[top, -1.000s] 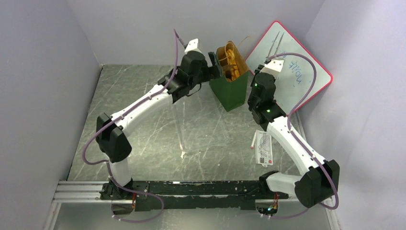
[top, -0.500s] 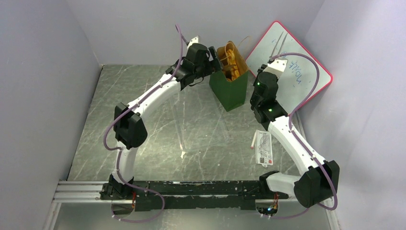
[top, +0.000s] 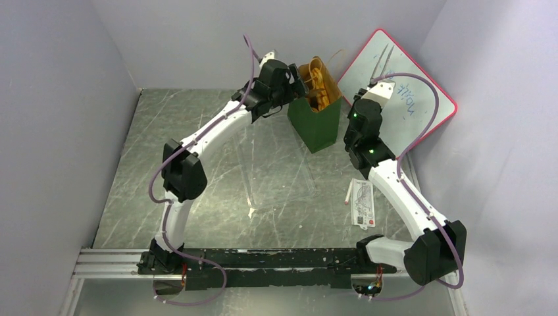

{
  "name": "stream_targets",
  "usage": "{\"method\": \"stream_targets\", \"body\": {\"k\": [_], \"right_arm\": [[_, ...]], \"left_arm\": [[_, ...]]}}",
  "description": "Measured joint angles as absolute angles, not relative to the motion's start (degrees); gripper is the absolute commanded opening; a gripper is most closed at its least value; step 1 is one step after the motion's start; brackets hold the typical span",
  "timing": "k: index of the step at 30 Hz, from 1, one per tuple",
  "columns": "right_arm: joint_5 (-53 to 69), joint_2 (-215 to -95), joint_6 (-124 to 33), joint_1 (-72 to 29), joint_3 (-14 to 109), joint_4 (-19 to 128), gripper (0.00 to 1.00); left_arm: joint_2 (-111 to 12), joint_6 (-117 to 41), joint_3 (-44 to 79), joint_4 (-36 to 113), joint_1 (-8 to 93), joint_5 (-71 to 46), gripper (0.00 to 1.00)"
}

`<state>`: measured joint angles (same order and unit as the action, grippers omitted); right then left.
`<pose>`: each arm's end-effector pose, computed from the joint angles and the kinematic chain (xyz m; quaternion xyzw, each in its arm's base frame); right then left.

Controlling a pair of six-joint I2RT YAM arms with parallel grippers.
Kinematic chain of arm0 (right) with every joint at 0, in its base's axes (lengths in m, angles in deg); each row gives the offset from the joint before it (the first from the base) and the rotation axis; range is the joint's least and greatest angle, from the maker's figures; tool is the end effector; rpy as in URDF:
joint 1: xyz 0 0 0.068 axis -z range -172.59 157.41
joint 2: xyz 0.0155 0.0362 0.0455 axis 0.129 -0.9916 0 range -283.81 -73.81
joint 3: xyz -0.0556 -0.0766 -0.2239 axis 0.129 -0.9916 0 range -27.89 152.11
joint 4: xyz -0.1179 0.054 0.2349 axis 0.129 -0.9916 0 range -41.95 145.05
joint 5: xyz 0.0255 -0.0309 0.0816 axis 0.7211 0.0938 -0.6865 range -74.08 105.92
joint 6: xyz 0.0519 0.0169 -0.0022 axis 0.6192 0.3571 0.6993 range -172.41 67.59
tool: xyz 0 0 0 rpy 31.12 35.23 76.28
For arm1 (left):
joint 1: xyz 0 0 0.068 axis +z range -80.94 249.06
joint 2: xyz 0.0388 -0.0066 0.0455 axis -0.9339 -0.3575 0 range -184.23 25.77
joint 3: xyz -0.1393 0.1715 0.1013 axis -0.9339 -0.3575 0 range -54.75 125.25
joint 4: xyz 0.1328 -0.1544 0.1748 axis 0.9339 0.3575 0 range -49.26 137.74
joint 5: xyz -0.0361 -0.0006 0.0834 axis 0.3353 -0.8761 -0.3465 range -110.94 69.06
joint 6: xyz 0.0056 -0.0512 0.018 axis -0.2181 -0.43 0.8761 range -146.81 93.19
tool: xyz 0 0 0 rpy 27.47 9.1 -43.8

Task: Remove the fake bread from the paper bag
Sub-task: Pick up the paper bag from the center of the board.

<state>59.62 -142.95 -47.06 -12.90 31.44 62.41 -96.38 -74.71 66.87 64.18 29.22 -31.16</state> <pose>0.2866 0.0791 0.3432 0.1680 0.6980 -0.1195 0.6858 0.3861 -0.3136 0.3240 -0.1072 0.8297 -0.3223 0.4430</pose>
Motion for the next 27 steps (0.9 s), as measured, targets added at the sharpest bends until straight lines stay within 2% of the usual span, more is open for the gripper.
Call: {"method": "stream_targets", "body": {"k": [14, 27], "right_arm": [[58.8, -144.0, -46.8, -12.9, 31.4, 62.4, 0.13], [58.6, -145.0, -46.5, -12.9, 31.4, 62.5, 0.13]], "left_arm": [[-101.2, -74.9, 71.1, 64.6, 30.0, -31.3, 1.00], [-100.4, -74.3, 67.6, 61.6, 30.0, -32.4, 1.00]]}}
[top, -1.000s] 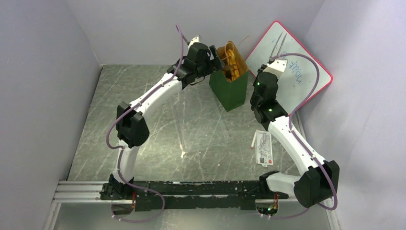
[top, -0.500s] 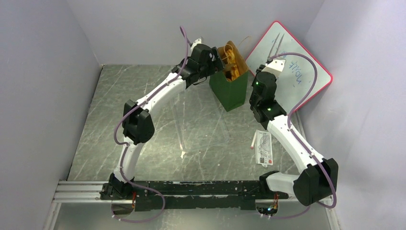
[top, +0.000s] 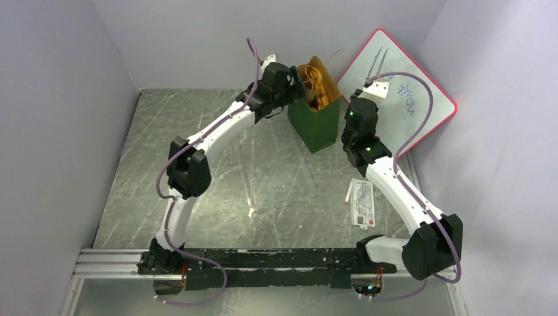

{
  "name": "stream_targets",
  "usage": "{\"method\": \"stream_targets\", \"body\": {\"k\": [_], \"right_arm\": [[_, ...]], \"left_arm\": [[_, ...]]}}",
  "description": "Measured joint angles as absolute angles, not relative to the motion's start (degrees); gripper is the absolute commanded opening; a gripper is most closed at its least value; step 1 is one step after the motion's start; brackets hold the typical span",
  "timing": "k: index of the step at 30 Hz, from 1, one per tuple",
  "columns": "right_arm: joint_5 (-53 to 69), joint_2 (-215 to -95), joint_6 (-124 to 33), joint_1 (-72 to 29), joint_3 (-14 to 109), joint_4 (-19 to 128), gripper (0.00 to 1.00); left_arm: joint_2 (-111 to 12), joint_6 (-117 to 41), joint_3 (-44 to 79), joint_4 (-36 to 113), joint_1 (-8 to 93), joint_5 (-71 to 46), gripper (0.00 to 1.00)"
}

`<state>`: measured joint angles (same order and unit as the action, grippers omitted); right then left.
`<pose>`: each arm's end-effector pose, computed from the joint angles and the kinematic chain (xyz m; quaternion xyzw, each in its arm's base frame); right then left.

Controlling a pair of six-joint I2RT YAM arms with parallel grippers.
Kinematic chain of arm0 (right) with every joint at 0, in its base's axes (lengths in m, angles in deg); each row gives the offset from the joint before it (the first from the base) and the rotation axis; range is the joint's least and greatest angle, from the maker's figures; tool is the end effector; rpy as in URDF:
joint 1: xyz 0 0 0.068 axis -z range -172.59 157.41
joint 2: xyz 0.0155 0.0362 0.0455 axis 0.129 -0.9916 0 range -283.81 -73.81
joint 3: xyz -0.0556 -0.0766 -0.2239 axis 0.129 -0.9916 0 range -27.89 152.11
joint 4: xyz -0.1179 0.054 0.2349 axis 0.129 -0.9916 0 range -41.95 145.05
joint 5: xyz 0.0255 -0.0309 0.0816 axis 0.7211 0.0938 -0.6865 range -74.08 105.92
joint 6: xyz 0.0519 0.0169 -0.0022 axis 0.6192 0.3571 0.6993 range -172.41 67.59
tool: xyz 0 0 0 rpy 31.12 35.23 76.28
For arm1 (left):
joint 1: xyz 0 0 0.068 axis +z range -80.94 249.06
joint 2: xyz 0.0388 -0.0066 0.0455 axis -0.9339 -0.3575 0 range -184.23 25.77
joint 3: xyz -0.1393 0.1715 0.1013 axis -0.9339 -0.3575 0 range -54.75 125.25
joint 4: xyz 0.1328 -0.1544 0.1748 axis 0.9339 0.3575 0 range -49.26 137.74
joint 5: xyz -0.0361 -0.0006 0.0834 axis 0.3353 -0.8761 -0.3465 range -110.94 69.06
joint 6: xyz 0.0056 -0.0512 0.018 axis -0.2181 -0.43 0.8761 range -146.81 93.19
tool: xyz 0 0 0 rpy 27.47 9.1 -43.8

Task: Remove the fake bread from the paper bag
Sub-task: Pick up the paper bag from the center of the board.

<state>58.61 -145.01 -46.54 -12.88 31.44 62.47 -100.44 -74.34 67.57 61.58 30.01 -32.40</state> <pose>0.2945 0.0824 0.3332 0.1594 0.7093 -0.1172 0.6766 0.4032 -0.3177 0.2985 -0.1157 0.8316 -0.3067 0.4482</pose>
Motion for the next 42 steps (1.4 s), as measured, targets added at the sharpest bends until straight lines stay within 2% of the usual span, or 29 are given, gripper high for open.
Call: {"method": "stream_targets", "body": {"k": [22, 29, 35, 39, 41, 42], "right_arm": [[57.4, -145.3, -45.7, -12.9, 31.4, 62.5, 0.13], [57.3, -145.3, -45.5, -12.9, 31.4, 62.4, 0.13], [57.2, -145.3, -45.5, -12.9, 31.4, 62.5, 0.13], [57.0, -145.3, -45.5, -12.9, 31.4, 62.4, 0.13], [56.8, -145.3, -45.5, -12.9, 31.4, 62.4, 0.13], [56.8, -145.3, -45.5, -12.9, 31.4, 62.4, 0.13]], "left_arm": [[-102.9, -66.9, 75.3, 63.4, 28.8, -33.6, 0.94], [-107.9, -65.0, 78.3, 64.8, 28.8, -33.3, 0.87], [-108.1, -63.2, 78.0, 64.5, 28.8, -33.2, 0.68], [-108.0, -61.4, 76.2, 63.9, 28.8, -33.3, 0.34], [-107.5, -60.1, 74.3, 62.8, 28.8, -33.3, 0.12], [-107.1, -59.4, 73.1, 61.9, 28.8, -33.4, 0.08]]}}
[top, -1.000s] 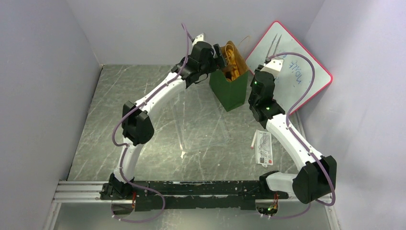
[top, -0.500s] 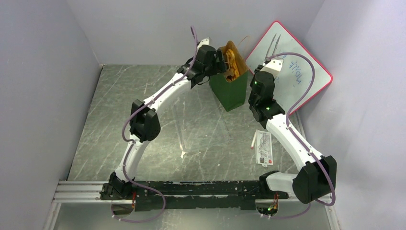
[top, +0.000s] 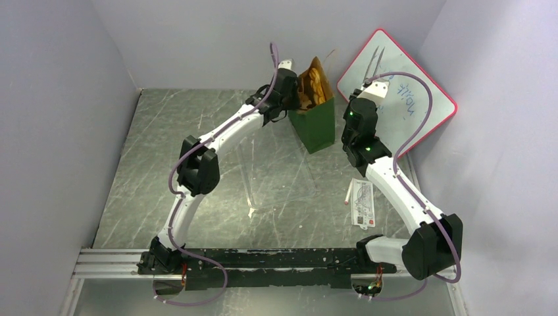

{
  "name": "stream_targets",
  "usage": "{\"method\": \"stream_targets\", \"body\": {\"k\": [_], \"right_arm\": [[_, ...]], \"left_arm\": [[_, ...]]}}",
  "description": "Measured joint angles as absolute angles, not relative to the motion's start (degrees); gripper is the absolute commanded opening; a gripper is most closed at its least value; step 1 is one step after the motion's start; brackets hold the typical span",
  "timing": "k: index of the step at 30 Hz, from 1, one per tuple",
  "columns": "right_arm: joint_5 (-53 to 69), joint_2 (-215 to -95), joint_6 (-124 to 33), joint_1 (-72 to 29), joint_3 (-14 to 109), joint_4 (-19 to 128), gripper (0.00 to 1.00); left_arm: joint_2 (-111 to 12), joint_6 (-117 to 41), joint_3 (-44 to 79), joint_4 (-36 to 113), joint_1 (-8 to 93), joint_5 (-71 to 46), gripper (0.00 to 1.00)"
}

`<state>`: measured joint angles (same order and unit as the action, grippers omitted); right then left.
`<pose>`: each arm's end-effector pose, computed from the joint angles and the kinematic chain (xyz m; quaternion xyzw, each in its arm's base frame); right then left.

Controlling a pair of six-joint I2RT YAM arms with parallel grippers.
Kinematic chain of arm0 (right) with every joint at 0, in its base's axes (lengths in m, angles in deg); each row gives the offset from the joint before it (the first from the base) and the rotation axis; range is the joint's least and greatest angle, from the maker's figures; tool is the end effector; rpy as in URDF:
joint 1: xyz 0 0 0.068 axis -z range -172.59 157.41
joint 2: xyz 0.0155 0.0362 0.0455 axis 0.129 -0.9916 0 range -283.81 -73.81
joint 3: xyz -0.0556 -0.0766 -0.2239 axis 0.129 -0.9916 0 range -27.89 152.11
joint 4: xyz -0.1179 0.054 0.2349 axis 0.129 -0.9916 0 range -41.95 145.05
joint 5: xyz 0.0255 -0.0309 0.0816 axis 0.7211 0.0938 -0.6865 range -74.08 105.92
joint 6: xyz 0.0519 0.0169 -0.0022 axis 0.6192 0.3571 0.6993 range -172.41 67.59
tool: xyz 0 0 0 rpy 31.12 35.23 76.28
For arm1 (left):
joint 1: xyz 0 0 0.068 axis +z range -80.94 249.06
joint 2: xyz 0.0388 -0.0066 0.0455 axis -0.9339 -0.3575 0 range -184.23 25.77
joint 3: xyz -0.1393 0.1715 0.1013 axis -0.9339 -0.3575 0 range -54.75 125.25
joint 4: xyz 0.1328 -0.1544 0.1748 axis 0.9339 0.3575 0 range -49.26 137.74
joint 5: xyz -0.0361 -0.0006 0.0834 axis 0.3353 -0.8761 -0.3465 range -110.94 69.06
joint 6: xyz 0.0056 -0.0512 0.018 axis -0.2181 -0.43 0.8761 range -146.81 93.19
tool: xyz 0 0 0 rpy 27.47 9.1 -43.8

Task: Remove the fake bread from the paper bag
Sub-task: Pick up the paper bag from the center of the board.

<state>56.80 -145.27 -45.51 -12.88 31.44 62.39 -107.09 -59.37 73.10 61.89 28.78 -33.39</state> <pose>0.2958 0.0838 0.3317 0.1543 0.7126 -0.1008 0.6770 0.4122 -0.3390 0.2739 -0.0005 0.8457 -0.2380 0.4776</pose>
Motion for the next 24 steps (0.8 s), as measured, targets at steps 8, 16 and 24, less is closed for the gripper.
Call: {"method": "stream_targets", "body": {"k": [8, 16, 24], "right_arm": [[56.5, -145.2, -45.3, -12.9, 31.4, 61.6, 0.12], [56.6, -144.2, -45.1, -12.9, 31.4, 60.3, 0.12], [57.3, -142.5, -45.1, -12.9, 31.5, 59.8, 0.12]], "left_arm": [[-102.0, -51.1, 61.5, 51.0, 28.8, -33.3, 0.07], [-101.7, -42.7, 58.8, 39.5, 28.3, -33.6, 0.07], [-101.6, -35.0, 59.2, 28.5, 27.9, -35.1, 0.07]]}}
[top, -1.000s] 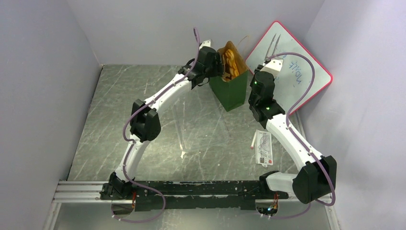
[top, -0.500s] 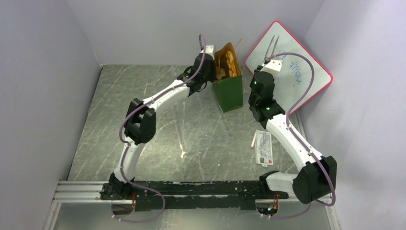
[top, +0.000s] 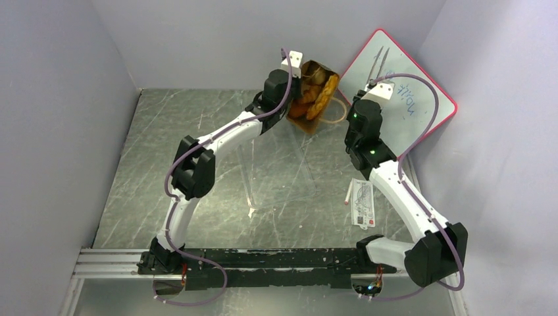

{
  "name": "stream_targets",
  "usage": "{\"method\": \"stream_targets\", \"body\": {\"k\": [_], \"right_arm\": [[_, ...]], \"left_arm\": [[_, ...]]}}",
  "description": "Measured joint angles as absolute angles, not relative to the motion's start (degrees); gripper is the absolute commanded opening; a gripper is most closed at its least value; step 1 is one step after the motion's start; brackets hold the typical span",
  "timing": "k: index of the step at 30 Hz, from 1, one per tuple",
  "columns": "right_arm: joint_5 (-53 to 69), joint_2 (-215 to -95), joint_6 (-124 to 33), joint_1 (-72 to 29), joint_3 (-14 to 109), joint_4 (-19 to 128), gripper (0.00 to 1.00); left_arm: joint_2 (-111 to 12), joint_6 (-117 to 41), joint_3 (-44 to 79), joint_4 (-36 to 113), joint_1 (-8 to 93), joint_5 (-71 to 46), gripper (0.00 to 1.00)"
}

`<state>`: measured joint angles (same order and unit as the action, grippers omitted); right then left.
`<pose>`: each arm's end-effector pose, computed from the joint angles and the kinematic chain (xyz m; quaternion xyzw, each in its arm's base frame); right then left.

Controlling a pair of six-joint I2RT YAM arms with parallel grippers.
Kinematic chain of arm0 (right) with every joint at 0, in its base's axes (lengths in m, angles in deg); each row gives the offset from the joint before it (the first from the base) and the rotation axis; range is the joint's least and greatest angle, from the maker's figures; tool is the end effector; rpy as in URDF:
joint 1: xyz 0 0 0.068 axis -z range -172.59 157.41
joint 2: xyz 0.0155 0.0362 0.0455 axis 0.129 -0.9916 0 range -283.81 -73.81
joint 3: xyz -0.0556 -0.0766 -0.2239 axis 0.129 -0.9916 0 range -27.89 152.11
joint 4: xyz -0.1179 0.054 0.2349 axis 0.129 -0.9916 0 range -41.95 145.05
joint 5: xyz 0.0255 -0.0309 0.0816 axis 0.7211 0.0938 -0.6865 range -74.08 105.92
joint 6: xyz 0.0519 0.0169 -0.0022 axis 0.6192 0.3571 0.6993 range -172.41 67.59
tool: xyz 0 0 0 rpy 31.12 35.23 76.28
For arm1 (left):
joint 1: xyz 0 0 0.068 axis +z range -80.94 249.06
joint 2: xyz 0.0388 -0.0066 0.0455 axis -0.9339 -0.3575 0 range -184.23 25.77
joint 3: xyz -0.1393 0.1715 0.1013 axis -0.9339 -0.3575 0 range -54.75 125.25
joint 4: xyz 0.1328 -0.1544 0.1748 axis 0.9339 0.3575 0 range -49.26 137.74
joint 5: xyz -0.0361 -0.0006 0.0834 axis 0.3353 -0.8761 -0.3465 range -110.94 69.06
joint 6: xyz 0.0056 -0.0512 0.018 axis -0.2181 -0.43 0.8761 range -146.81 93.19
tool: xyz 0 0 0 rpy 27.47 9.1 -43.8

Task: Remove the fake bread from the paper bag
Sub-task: Pick up the paper bag from the center of the board, then place the paper bag at the center of the board.

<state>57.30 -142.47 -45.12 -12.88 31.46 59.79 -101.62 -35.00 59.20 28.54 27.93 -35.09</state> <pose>0.2852 0.0796 0.3410 0.1602 0.7101 -0.1009 0.6782 0.4054 -0.3421 0.2961 0.1184 0.7046 -0.2096 0.6675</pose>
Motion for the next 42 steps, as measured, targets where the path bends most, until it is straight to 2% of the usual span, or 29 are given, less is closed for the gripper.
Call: {"method": "stream_targets", "body": {"k": [13, 21, 28, 42], "right_arm": [[57.1, -139.0, -44.5, -12.9, 32.3, 56.7, 0.10], [54.6, -137.5, -43.8, -14.0, 32.9, 54.5, 0.10], [53.6, -136.9, -43.7, -19.3, 34.1, 53.4, 0.10], [52.9, -138.2, -42.4, -33.6, 34.4, 52.1, 0.10]], "left_arm": [[-91.5, -18.6, 58.5, 22.0, 28.0, -41.8, 0.07], [-80.9, -6.8, 49.3, 15.8, 28.0, -49.5, 0.07], [-73.8, 1.4, 36.8, 12.6, 29.0, -59.0, 0.07], [-65.5, 0.3, 23.1, 20.9, 36.1, -69.7, 0.07]]}}
